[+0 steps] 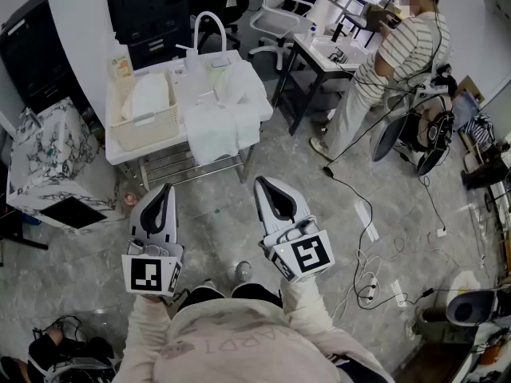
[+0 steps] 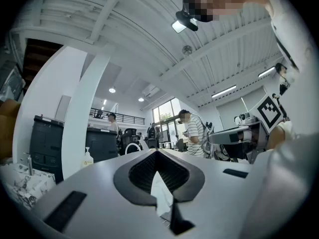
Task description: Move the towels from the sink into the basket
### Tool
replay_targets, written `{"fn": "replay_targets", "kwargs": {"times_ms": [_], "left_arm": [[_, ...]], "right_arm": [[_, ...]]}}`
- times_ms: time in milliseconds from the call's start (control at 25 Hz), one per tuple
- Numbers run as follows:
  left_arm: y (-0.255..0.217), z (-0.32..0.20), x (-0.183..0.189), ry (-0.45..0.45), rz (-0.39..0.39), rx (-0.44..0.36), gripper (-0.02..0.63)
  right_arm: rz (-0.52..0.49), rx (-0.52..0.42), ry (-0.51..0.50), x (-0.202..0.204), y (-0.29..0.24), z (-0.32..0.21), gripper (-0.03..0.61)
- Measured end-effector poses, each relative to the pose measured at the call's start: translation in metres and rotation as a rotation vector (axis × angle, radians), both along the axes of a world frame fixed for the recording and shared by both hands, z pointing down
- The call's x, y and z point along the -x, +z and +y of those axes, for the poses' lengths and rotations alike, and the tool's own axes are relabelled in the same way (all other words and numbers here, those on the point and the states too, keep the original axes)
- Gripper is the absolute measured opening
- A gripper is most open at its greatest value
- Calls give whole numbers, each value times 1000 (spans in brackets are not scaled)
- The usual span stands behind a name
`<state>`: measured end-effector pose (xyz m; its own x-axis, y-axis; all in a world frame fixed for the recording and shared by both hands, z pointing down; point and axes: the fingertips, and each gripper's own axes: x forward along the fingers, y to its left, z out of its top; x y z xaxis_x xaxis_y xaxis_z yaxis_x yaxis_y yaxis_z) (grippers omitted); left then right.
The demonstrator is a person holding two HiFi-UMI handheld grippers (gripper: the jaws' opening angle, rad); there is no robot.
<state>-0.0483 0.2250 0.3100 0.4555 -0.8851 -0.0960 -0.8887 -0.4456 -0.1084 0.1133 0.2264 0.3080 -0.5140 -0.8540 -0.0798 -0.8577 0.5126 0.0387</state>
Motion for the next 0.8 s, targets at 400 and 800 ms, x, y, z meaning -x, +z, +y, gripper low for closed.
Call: {"fn": "replay_targets", "kwargs": {"times_ms": [400, 800], "left_arm": [[-1, -19, -15, -9, 17, -1, 6], [0, -51, -39, -48, 10, -7, 6]], "right_arm": [[6, -6, -26, -11, -1, -23, 9], [-8, -15, -63, -34, 1, -62, 11]]}}
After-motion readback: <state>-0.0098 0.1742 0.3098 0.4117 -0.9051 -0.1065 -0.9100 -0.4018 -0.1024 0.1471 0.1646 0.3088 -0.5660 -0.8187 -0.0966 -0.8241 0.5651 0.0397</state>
